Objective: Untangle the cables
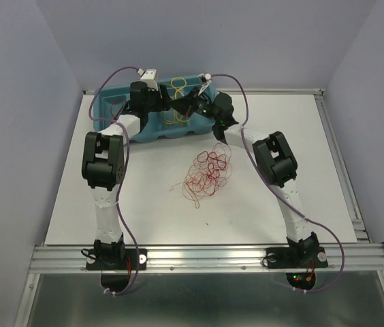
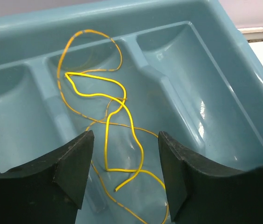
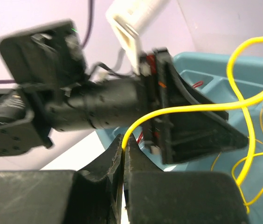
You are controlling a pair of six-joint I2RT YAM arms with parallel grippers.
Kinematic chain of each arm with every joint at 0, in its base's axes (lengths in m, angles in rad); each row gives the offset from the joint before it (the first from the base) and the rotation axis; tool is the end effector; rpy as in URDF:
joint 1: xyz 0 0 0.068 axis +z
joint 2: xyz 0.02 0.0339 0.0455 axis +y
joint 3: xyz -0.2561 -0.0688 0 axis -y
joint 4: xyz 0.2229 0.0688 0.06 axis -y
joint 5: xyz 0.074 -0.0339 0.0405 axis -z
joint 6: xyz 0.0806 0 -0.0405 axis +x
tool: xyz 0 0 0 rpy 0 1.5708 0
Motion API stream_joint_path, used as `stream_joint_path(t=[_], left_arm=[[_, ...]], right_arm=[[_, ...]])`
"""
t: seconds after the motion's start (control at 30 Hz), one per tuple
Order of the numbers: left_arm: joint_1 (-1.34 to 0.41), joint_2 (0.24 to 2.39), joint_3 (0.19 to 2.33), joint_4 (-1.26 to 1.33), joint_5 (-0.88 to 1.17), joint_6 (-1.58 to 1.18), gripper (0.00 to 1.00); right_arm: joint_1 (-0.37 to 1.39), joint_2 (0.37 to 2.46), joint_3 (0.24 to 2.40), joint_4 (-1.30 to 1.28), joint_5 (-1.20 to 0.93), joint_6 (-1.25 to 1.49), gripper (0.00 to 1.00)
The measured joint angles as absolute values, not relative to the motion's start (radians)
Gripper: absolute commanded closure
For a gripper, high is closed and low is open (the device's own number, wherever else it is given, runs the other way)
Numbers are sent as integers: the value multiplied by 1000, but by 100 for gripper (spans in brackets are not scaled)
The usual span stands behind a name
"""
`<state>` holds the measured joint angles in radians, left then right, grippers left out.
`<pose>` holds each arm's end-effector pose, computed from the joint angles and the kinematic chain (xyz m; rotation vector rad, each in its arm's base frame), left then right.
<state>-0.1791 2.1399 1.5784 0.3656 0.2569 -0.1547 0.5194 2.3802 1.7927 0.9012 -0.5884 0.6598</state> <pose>0.5156 -0.1142 0.2318 0.2097 1.7715 -0.4679 0.4625 0.3160 0.2601 -0.4607 1.3684 1.3551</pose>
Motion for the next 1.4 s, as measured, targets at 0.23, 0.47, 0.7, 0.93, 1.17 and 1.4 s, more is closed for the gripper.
stream_joint_path(t=[0.23, 0.47, 0.7, 0.93, 1.17, 1.4], left_arm=[[-132, 1987, 1473, 371, 258, -127, 29], [-23, 1871, 1388, 405, 287, -143, 29], [2, 1837, 1288, 441, 349, -155, 27], [-7, 1779, 1198, 489, 386, -170, 27], [-7, 1707, 1153, 553, 385, -168, 27], [-11, 1702, 1135, 569, 378, -157, 27]], right_arm=[[519, 2524, 1976, 906, -641, 784, 100], [519, 2660, 2151, 908, -667, 912, 99], [518, 2738, 2225, 891, -624, 957, 96], [518, 2755, 2243, 809, -554, 917, 78], [520, 2755, 2258, 750, -523, 868, 57], [553, 2743, 2263, 659, -492, 788, 100]])
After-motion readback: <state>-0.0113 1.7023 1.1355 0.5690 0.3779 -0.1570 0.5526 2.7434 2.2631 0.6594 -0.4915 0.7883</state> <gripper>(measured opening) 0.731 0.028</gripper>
